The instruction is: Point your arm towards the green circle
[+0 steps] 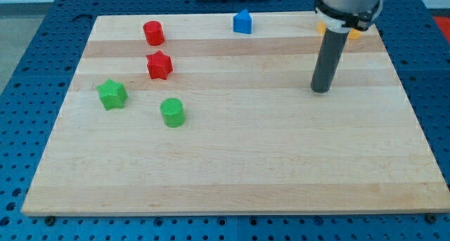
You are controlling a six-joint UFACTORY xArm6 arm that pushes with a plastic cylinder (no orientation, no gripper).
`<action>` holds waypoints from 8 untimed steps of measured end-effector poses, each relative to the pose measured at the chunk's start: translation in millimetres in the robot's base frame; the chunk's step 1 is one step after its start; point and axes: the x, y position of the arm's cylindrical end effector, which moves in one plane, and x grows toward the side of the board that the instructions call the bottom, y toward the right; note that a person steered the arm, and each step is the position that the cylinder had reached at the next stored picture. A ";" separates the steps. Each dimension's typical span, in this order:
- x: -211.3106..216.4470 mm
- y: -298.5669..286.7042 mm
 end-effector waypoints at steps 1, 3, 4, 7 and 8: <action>33.2 -20.1; 72.4 -54.9; 81.5 -56.5; 115.7 -103.0; 120.0 -151.0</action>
